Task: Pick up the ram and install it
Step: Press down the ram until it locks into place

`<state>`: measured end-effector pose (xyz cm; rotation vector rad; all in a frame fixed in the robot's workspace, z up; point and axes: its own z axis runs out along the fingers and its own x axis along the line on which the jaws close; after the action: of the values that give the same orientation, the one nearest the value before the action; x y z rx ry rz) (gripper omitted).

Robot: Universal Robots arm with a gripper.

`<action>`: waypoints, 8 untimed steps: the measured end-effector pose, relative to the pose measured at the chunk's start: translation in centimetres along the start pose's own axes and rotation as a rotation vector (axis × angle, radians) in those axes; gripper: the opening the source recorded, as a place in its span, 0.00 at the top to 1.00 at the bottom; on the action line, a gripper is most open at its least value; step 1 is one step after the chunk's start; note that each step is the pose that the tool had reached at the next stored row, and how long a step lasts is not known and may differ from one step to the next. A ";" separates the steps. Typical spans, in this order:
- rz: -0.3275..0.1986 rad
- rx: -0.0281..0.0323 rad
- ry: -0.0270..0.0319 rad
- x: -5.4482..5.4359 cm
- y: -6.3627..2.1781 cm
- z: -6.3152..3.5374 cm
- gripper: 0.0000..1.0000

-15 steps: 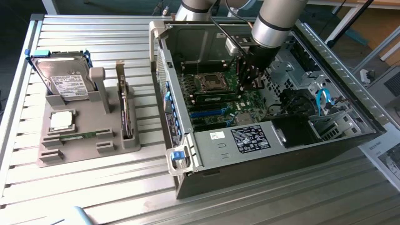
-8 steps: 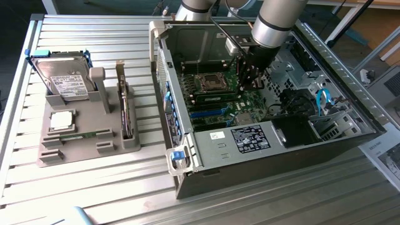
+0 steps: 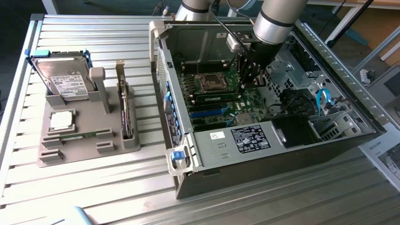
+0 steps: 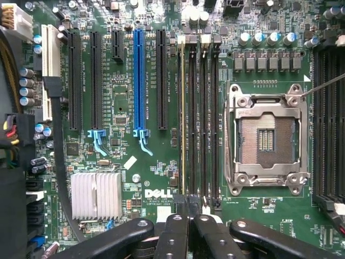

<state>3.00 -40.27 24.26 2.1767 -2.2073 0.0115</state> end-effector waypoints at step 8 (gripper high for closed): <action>0.000 -0.0002 0.0000 0.0 0.22 -0.22 0.90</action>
<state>2.79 -40.28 24.48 2.1767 -2.2072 0.0112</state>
